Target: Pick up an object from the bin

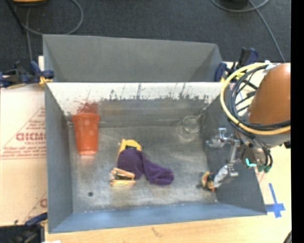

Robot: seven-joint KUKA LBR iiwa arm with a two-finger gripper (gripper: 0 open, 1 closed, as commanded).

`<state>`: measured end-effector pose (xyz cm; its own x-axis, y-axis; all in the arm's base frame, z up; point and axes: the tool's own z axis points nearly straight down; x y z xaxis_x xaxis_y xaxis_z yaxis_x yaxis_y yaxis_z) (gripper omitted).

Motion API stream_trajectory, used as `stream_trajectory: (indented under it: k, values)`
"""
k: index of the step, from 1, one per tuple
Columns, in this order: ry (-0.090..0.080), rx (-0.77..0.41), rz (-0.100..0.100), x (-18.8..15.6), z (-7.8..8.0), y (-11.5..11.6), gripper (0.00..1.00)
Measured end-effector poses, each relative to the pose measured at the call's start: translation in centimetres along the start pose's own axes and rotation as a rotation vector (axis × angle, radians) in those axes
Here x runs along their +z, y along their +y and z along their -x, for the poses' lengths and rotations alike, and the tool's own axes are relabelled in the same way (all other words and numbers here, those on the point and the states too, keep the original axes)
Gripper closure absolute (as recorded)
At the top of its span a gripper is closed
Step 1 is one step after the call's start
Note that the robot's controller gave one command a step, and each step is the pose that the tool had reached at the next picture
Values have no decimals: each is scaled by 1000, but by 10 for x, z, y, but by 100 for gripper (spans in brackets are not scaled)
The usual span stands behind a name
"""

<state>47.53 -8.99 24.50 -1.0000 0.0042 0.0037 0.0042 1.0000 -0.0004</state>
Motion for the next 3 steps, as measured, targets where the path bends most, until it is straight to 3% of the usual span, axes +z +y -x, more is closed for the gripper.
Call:
stream_trajectory:
  k: [1, 2, 3]
  values:
    - [-7, -3, -1, -3, 1, 0, 0]
    - [-12, 87, 0, 30, 8, 4, 0]
    - [-9, 335, 2, 74, 17, 19, 0]
